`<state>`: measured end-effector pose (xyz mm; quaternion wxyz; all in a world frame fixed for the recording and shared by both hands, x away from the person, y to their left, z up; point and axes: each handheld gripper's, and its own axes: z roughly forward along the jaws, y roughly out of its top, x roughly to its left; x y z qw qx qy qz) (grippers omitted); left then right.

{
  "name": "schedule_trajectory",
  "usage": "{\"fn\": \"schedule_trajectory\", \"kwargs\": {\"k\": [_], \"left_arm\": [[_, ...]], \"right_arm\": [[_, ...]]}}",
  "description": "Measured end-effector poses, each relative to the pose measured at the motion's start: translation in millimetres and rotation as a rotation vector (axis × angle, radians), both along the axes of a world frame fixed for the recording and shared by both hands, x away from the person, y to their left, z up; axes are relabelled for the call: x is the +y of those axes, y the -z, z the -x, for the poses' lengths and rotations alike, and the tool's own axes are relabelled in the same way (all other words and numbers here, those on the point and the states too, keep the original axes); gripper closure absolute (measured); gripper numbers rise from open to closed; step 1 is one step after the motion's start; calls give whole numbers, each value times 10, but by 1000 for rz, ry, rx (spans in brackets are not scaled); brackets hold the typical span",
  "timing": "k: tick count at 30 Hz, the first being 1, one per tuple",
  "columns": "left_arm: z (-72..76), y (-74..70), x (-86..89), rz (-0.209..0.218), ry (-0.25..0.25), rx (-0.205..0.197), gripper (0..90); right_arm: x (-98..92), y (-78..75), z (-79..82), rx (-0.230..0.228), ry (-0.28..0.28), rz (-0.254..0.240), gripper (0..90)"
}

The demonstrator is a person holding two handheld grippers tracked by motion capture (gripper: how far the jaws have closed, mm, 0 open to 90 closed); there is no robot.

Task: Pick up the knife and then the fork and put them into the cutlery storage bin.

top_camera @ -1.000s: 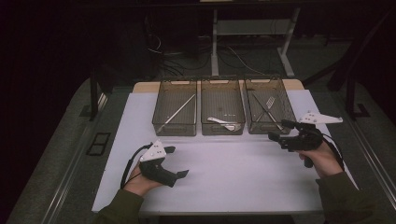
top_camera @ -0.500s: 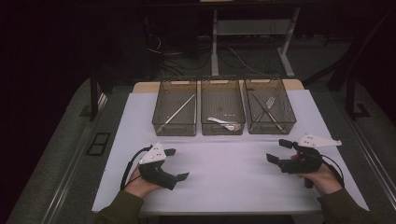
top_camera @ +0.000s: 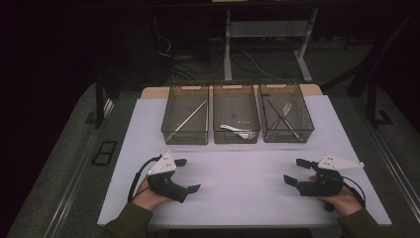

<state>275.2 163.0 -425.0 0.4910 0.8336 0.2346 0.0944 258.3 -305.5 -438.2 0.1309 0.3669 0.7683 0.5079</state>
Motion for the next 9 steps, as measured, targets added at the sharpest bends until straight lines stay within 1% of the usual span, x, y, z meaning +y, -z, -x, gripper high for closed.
{"fn": "schedule_trajectory", "kwargs": {"k": [1, 4, 6, 9], "left_arm": [[-1, -1, 0, -1, 0, -1, 29], [-1, 1, 0, -3, 0, 1, 29], [-3, 1, -1, -2, 0, 0, 29], [-6, 3, 0, -6, 0, 2, 29]], "right_arm": [[-2, 0, 2, 0, -3, 10, 172], [-1, -3, 0, -3, -3, -2, 172], [0, -2, 2, -3, -4, 7, 172], [4, -6, 4, -7, -8, 8, 172]]}}
